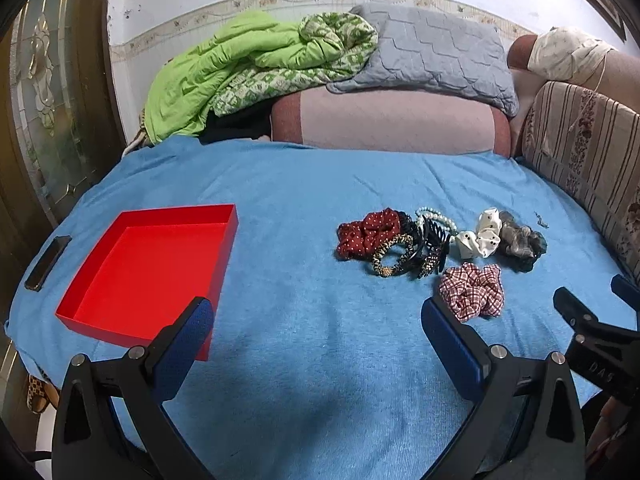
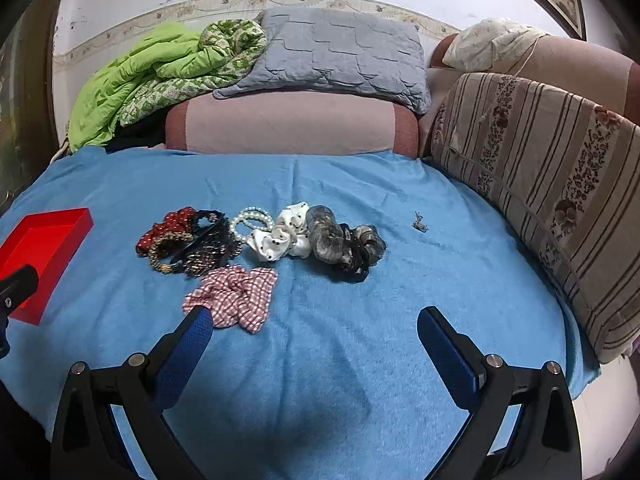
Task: Organize jewelry
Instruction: 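Grasp the red-white plaid scrunchie with the left gripper while the right grasps the grey sheer scrunchie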
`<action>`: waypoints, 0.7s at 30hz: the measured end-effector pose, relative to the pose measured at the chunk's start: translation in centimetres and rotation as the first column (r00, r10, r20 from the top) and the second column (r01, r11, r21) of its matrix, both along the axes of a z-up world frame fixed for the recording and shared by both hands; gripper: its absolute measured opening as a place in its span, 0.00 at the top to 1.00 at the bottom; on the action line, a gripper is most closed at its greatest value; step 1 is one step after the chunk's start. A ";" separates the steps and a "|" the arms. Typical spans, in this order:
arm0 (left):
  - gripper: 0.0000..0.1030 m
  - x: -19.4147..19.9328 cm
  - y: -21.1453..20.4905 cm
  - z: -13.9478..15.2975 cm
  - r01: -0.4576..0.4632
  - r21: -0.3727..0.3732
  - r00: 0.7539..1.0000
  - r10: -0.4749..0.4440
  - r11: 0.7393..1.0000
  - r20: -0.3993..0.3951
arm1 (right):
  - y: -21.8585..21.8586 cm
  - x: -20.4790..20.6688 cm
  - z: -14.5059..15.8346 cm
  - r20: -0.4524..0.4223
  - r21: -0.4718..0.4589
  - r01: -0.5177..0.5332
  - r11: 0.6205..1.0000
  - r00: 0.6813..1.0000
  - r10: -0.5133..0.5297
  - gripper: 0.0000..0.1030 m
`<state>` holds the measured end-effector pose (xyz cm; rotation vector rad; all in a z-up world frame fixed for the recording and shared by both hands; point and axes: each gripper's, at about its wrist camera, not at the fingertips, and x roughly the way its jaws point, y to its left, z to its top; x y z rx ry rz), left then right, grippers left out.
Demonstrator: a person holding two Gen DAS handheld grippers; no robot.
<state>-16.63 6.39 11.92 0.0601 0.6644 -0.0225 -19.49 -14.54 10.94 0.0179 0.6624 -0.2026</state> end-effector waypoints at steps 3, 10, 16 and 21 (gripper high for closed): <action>0.00 0.7 -0.6 -0.4 0.015 0.012 1.000 -0.015 1.000 -0.005 | -0.9 0.6 -0.4 -0.014 0.004 0.012 1.000 1.000 -0.012 0.00; 0.00 2.2 -2.1 -1.4 0.062 0.020 0.998 -0.062 0.998 -0.005 | -2.7 1.8 -1.3 -0.022 0.013 0.019 1.000 1.000 -0.018 0.00; 0.00 4.7 -3.1 -1.9 0.089 -0.002 0.995 -0.089 0.996 -0.040 | -4.2 3.4 -2.0 -0.035 0.038 0.018 0.999 0.999 -0.017 0.00; 0.00 7.1 -4.6 -2.9 0.124 -0.040 0.987 -0.128 0.991 -0.098 | -4.8 5.1 -2.7 -0.049 0.063 -0.001 0.998 0.999 0.004 0.01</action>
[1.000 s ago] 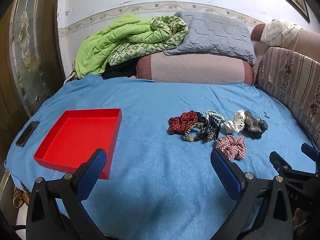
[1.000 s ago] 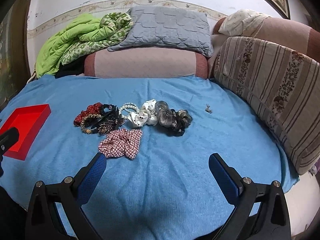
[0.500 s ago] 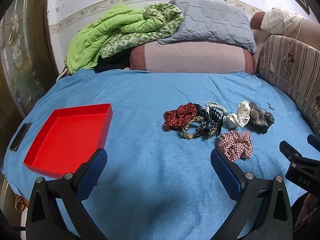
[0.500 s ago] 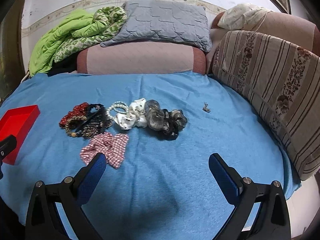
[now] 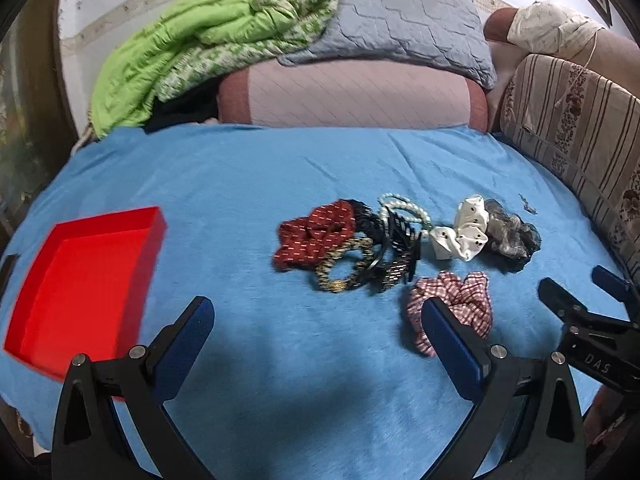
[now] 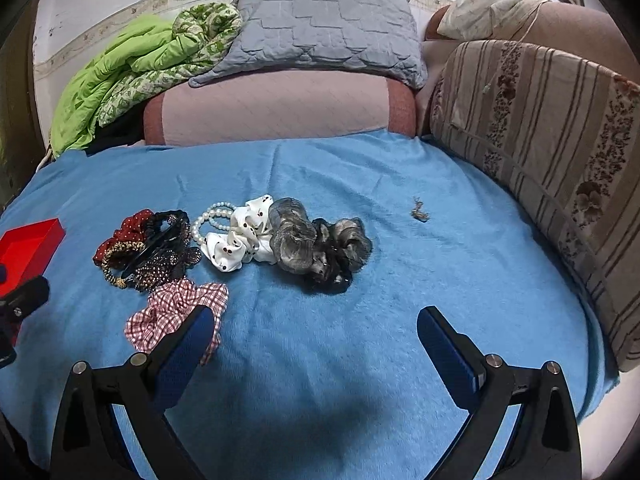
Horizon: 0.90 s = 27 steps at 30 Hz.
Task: Organize jewelry
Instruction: 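Grasp the red-white plaid scrunchie with the left gripper while the right grasps the grey sheer scrunchie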
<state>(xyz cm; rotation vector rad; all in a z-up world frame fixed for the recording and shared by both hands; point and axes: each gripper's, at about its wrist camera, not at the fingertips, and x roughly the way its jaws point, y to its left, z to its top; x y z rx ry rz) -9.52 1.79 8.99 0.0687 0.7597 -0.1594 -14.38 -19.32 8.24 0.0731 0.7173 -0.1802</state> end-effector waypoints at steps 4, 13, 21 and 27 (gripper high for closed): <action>0.00 1.1 -1.7 -1.0 0.037 -0.016 0.999 -0.037 0.999 -0.040 | -0.9 1.8 -0.3 -0.002 0.017 -0.005 1.000 1.000 0.005 0.05; 0.03 3.4 -6.0 -3.2 0.111 -0.046 0.987 -0.116 0.993 -0.112 | -4.3 6.0 -2.3 -0.059 0.110 0.027 0.994 0.998 -0.021 0.18; 0.38 4.9 -8.4 -5.6 0.148 -0.057 0.965 -0.157 0.987 -0.211 | -5.2 8.6 -3.8 -0.078 0.174 0.024 0.985 0.997 -0.010 0.28; 0.91 5.0 -9.0 -6.7 0.180 -0.049 0.943 -0.187 0.982 -0.274 | -4.9 9.3 -4.5 -0.090 0.199 -0.009 0.980 0.996 0.028 0.73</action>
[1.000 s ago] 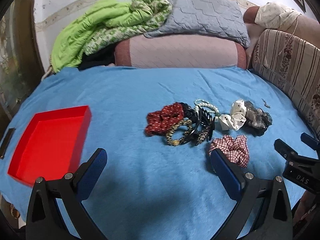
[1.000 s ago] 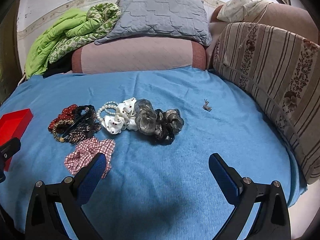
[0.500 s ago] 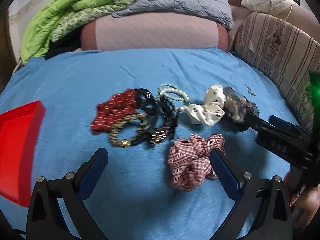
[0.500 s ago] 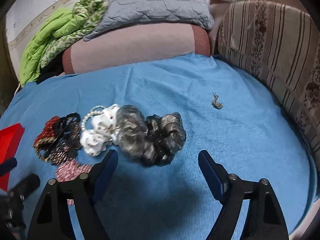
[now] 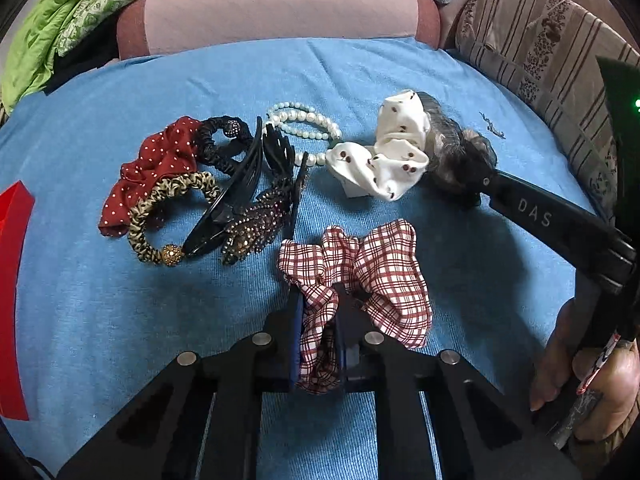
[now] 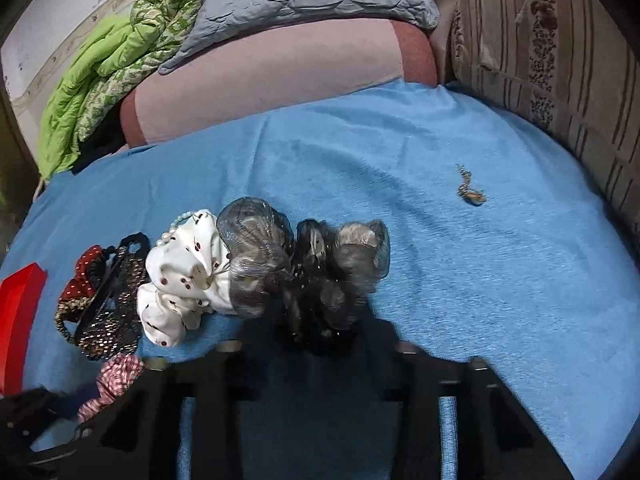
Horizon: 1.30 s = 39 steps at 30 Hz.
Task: Organize jewelry
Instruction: 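Grasp the red-white plaid scrunchie with the left gripper while the right grasps the grey sheer scrunchie, then carry both scrunchies over the red tray and open both grippers to drop them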
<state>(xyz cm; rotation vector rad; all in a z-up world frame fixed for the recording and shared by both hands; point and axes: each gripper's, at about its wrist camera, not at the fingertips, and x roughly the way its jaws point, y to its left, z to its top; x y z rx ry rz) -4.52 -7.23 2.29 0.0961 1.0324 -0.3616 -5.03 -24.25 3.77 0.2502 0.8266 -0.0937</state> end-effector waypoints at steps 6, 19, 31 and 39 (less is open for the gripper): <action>0.91 -1.6 0.5 2.1 0.023 -0.021 1.000 -0.022 1.000 0.018 | 0.4 -0.9 1.2 0.017 0.006 -0.016 1.000 1.000 0.015 0.84; 0.91 -6.2 5.1 7.4 -0.012 -0.099 0.996 0.021 0.995 0.091 | 1.5 -6.8 5.9 0.069 0.004 0.016 1.000 0.997 -0.016 0.85; 0.91 -7.2 15.8 10.0 -0.195 -0.077 0.955 0.207 0.978 0.212 | 10.6 -8.7 11.6 0.144 -0.054 -0.162 0.985 0.975 0.168 0.84; 0.91 -4.6 25.2 11.0 -0.318 -0.017 0.903 0.308 0.948 0.298 | 20.5 -6.1 12.0 0.126 -0.015 -0.339 0.941 0.933 0.338 0.84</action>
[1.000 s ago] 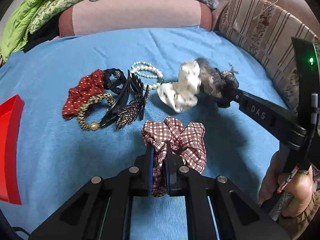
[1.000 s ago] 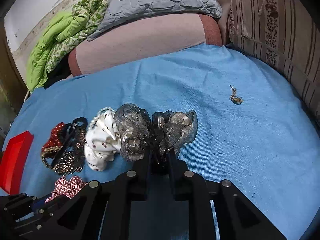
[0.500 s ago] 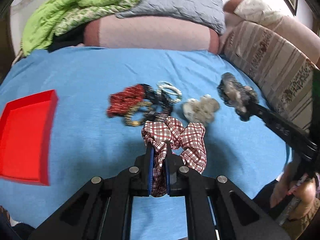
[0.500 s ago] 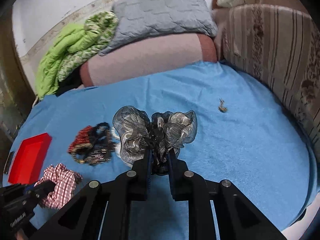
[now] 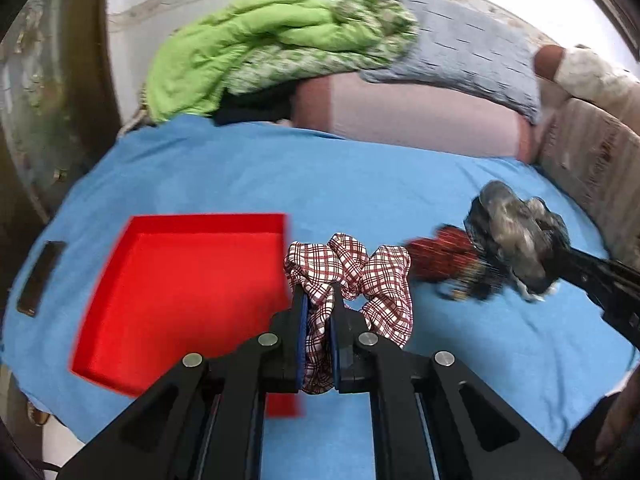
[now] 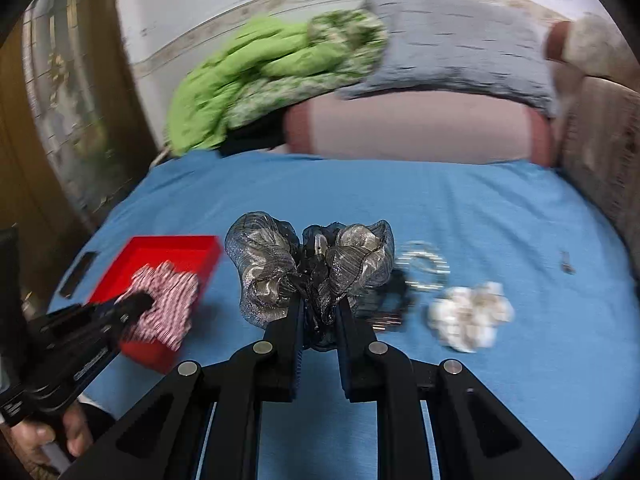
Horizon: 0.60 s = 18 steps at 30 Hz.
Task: Organize jewelry
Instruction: 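Carry both scrunchies over the red tray and open both grippers to drop them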
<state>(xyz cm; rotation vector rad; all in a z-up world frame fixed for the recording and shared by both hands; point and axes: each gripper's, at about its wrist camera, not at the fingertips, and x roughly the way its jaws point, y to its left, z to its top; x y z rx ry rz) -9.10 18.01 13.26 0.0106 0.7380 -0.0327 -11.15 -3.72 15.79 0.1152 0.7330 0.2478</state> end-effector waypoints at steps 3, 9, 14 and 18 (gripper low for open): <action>0.91 1.2 2.9 0.0 -0.036 0.027 0.999 0.036 0.999 0.004 | 3.9 1.2 -0.1 -0.017 0.017 -0.064 0.998 0.998 0.064 0.84; 0.91 4.8 8.8 -0.7 -0.108 0.062 0.994 0.109 0.992 0.003 | 10.8 5.1 -0.8 -0.061 0.050 -0.156 0.986 0.985 0.159 0.84; 0.91 8.4 12.2 -2.0 -0.144 0.088 0.989 0.146 0.986 -0.026 | 16.2 8.9 -2.5 -0.105 0.047 -0.211 0.976 0.971 0.215 0.84; 0.91 11.1 15.3 -3.5 -0.176 0.085 0.981 0.182 0.981 -0.073 | 19.9 11.5 -4.3 -0.145 0.039 -0.239 0.970 0.959 0.243 0.84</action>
